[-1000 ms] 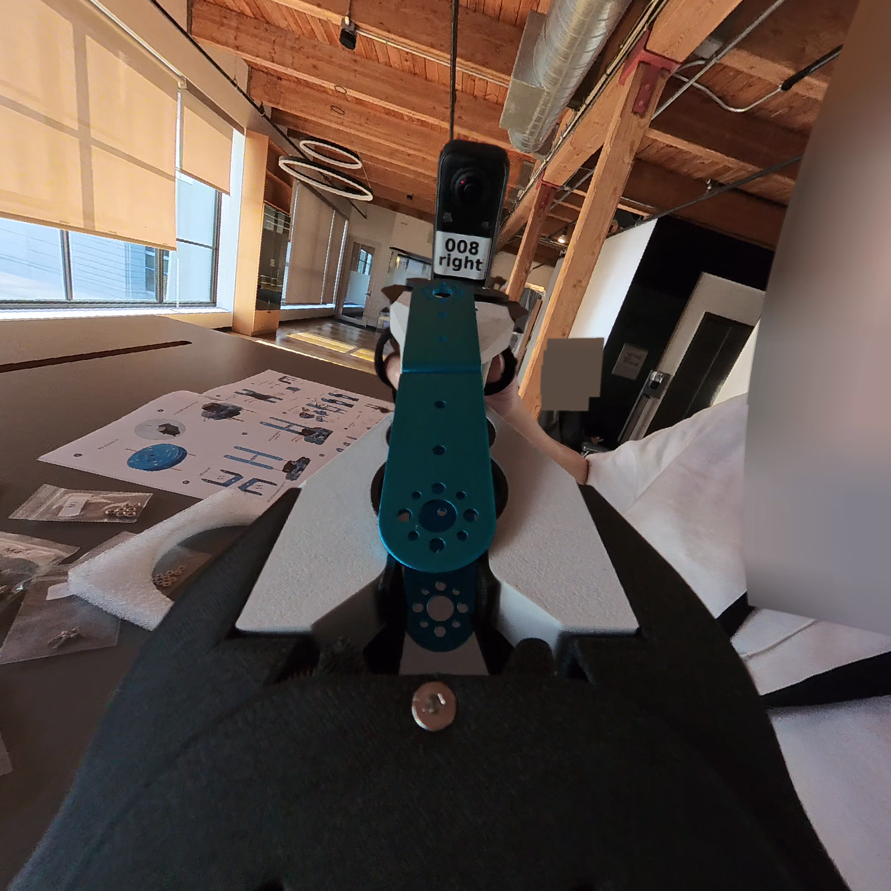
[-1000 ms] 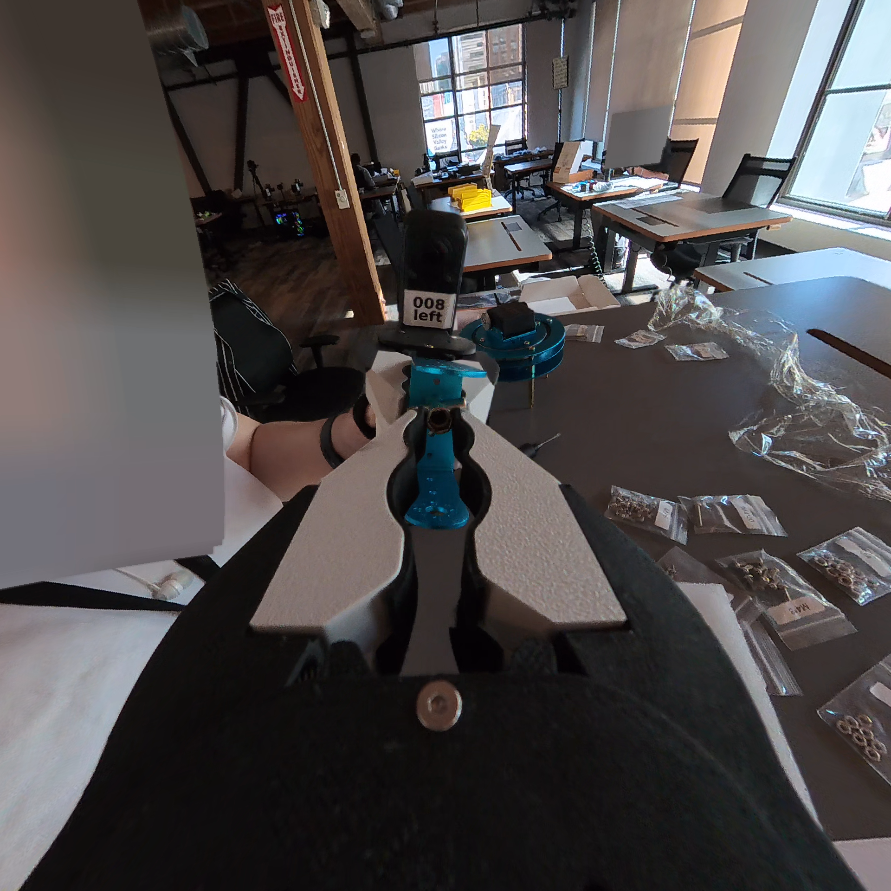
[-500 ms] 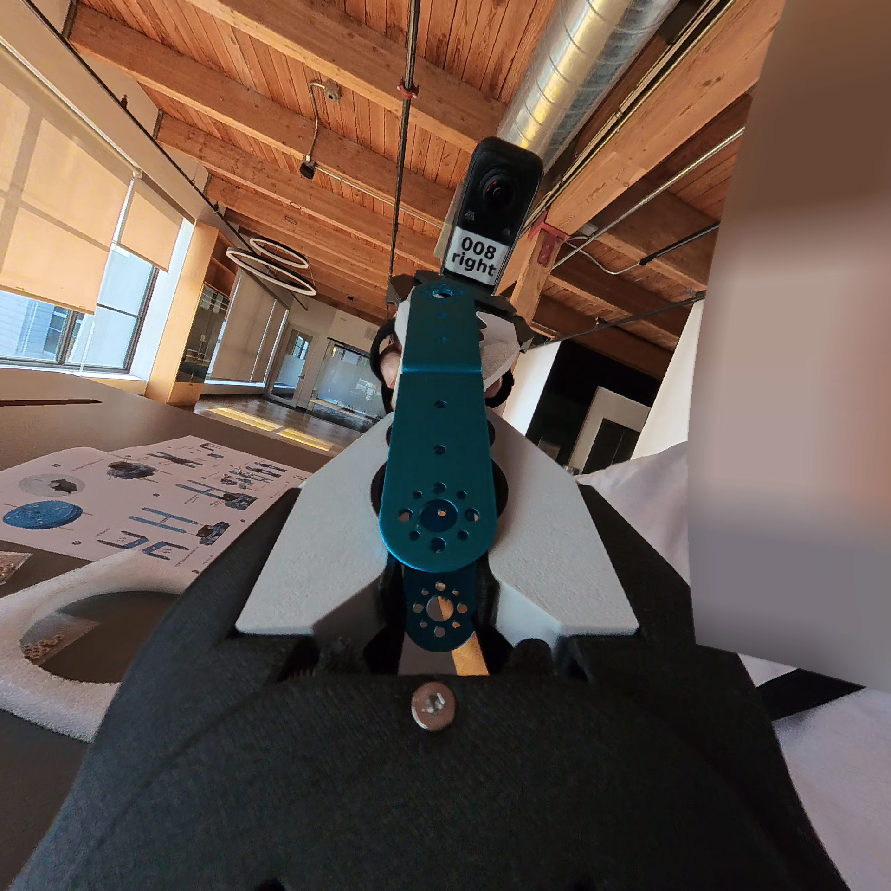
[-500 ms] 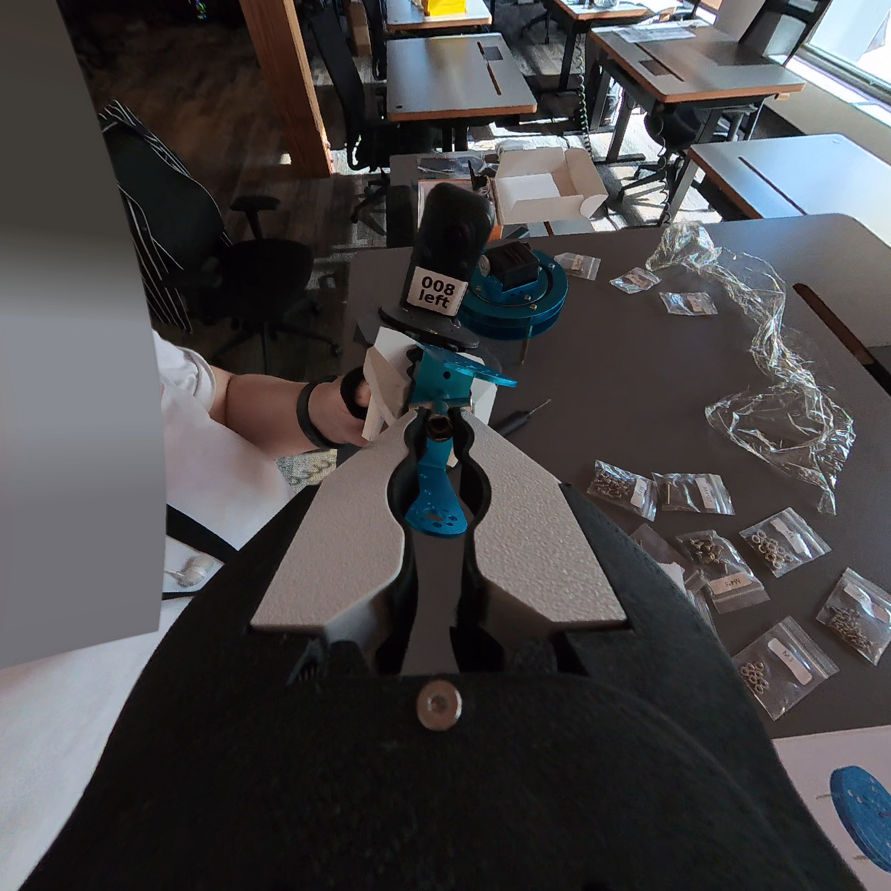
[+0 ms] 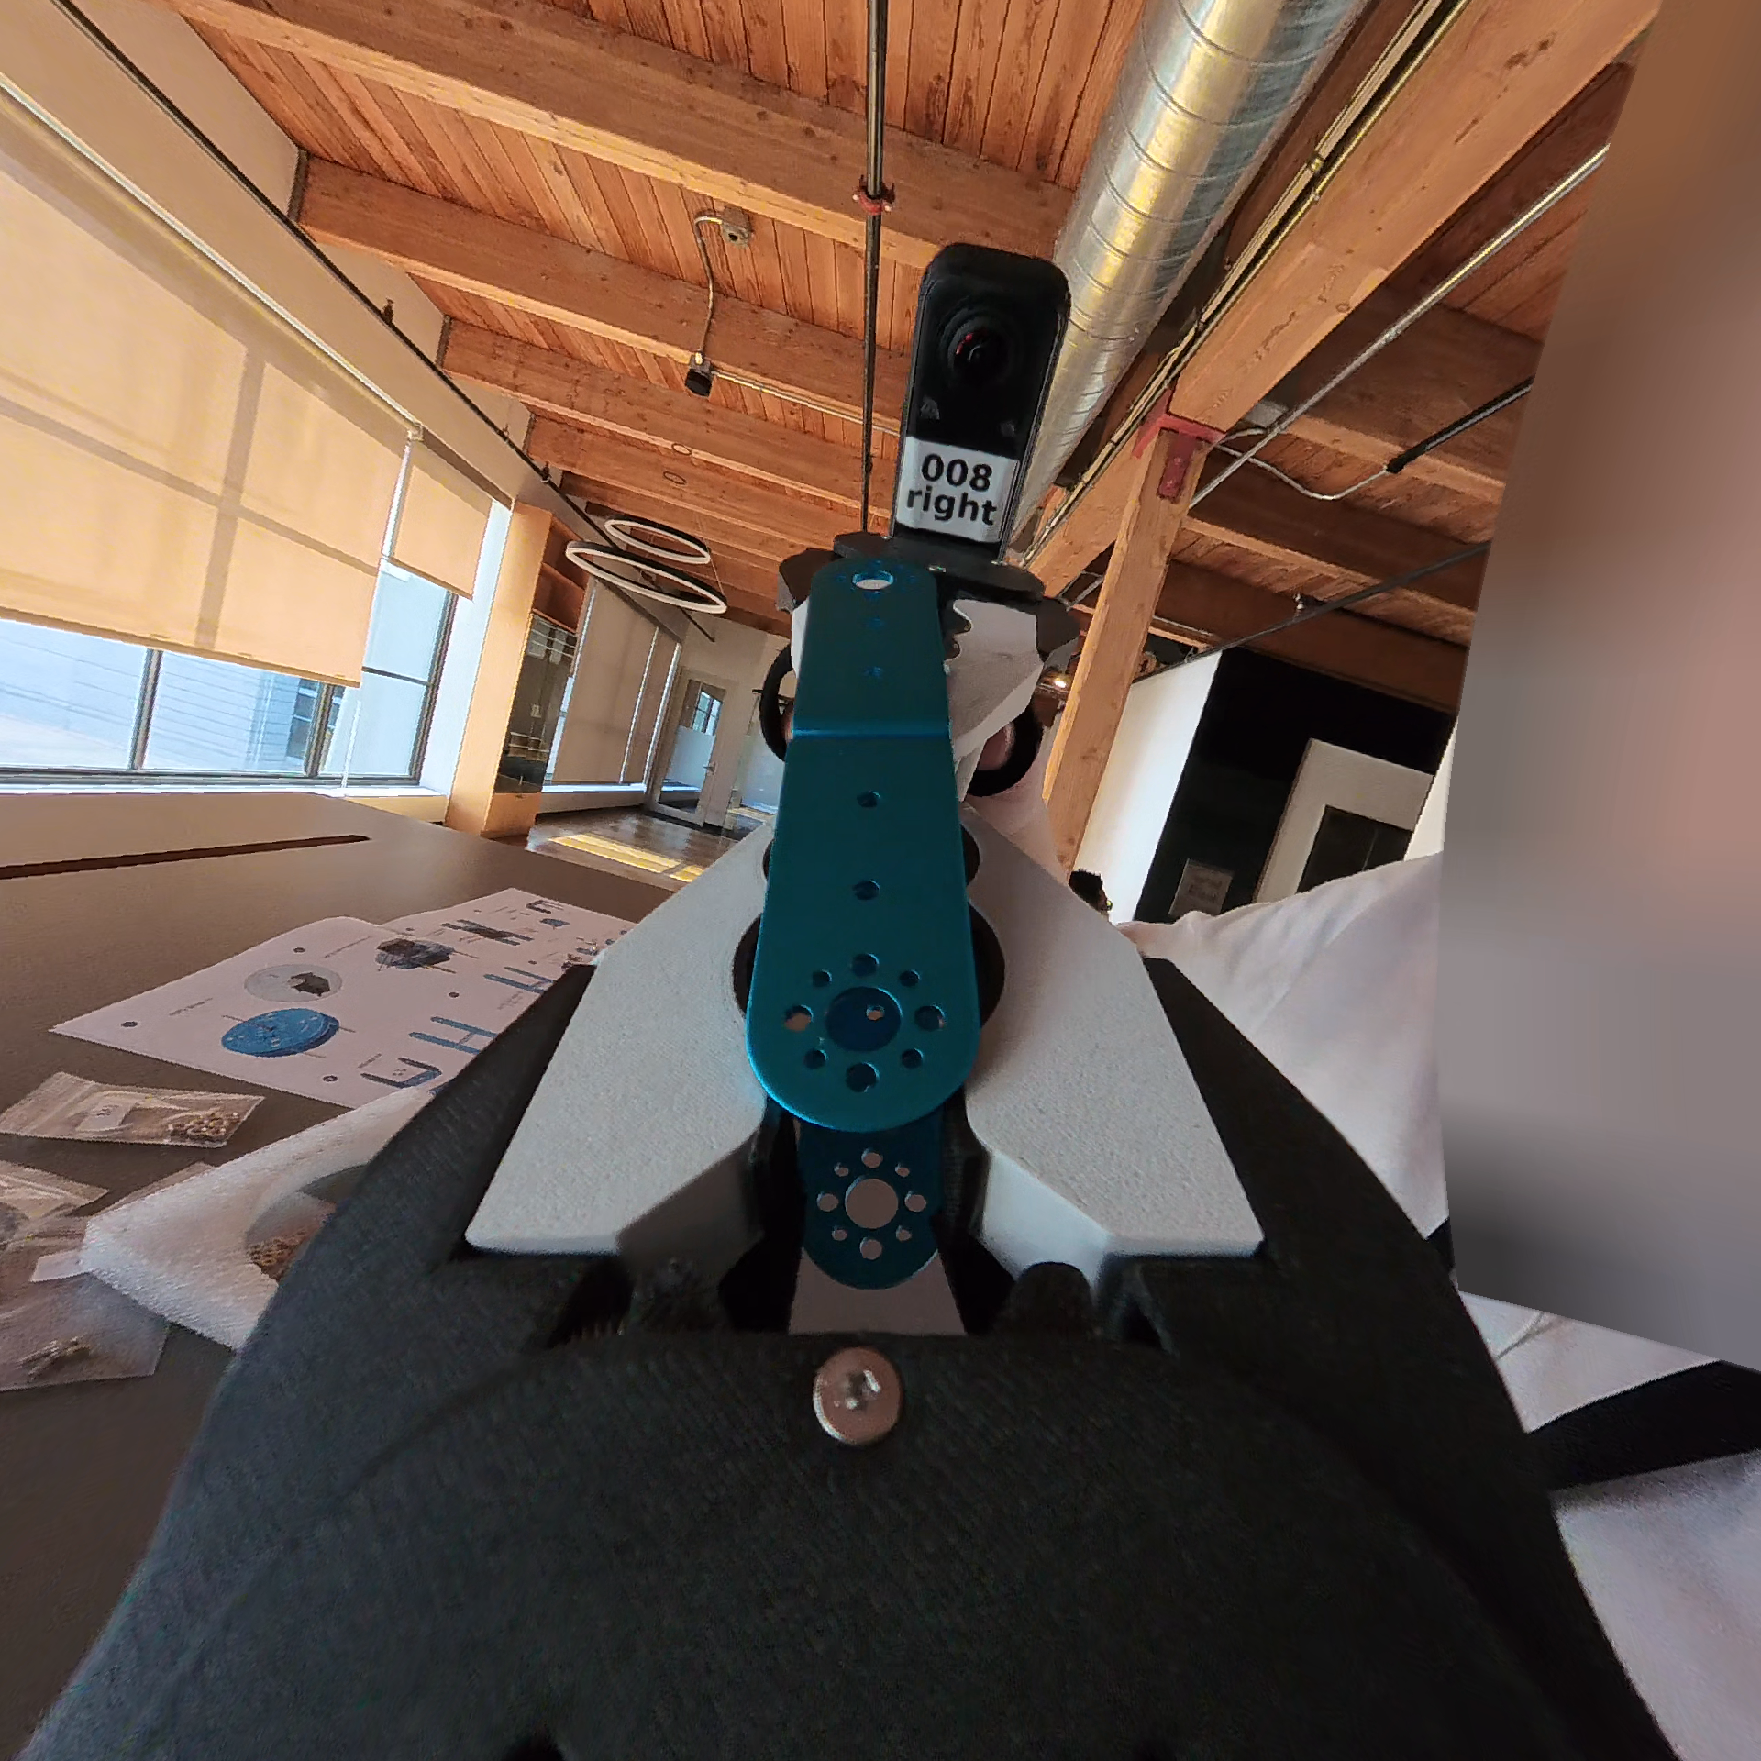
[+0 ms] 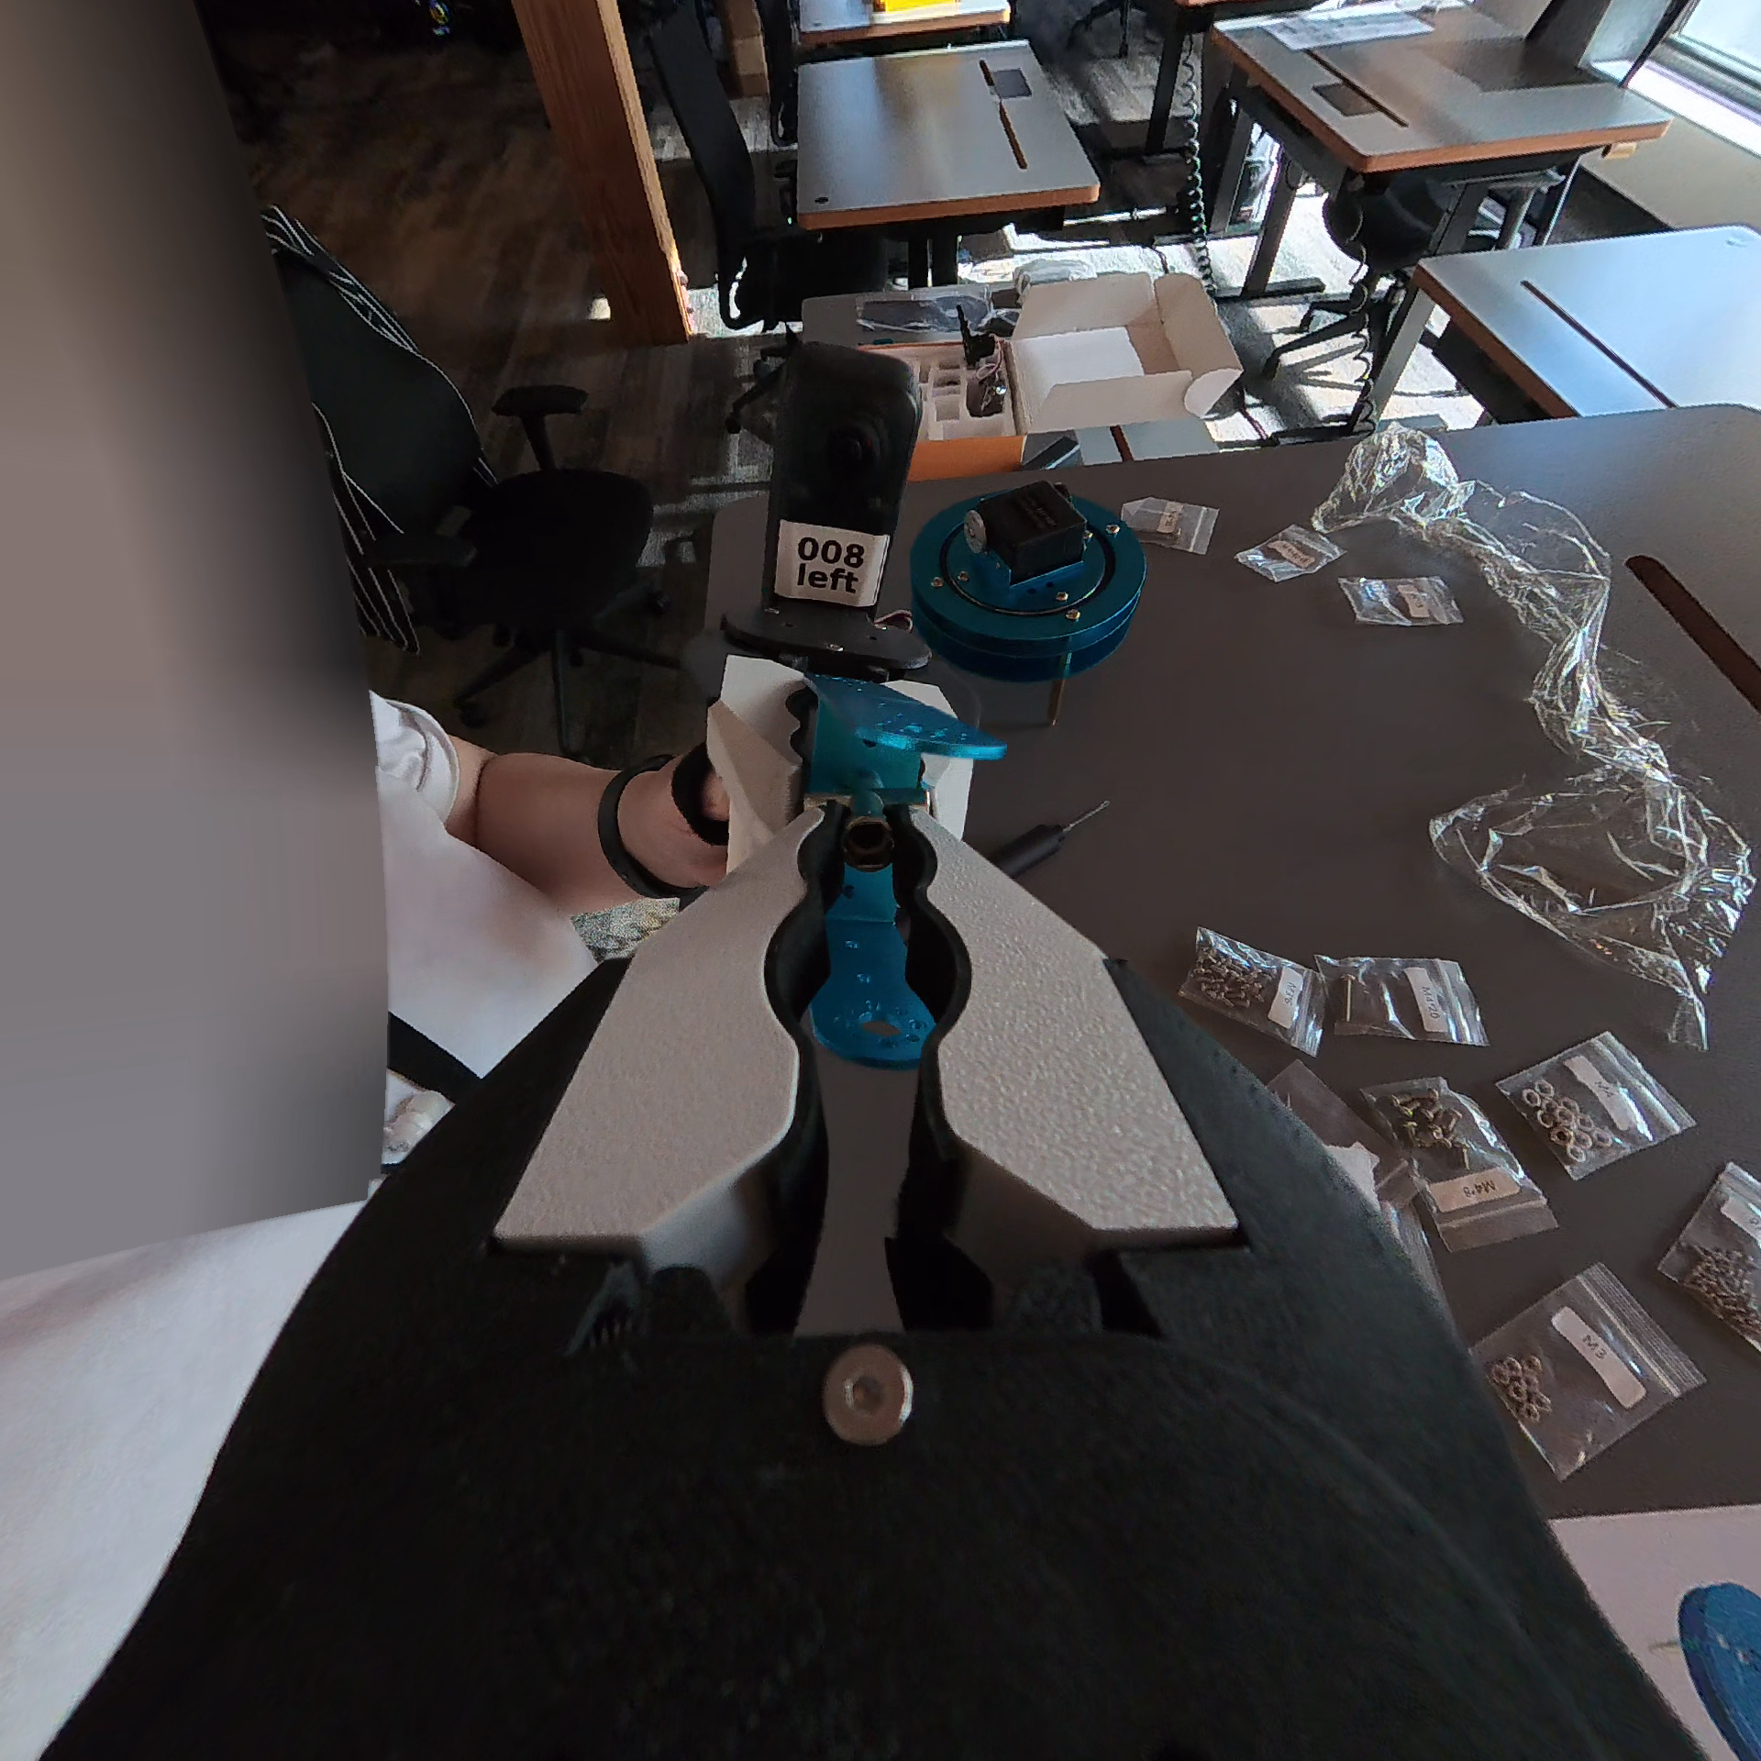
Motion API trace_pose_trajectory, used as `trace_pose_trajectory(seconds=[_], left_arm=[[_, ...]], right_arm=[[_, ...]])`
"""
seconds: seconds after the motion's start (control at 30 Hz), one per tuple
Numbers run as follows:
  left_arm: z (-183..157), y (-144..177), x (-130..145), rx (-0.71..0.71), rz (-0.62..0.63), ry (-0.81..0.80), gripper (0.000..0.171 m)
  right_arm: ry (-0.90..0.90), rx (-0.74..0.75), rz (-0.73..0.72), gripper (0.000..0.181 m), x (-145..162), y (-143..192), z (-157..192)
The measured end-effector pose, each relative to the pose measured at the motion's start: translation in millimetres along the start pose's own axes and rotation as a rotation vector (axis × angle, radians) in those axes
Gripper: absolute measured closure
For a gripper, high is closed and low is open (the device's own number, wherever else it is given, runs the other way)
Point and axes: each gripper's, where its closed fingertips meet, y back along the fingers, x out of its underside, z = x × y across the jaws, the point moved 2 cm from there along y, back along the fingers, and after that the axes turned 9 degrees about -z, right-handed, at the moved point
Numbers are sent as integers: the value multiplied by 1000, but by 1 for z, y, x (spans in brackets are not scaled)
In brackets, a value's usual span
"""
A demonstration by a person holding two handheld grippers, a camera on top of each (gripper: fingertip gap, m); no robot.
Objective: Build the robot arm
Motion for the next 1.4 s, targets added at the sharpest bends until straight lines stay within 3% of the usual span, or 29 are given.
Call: trace_pose_trajectory(seconds=[1.0,1.4], left_arm=[[8,2,16,-117,146,-202,145],[6,-1,19,-98,160,-180,145]], right_arm=[[-271,-64,-78,172,20,1,-6],[-202,-22,-109,171,26,6,-3]])
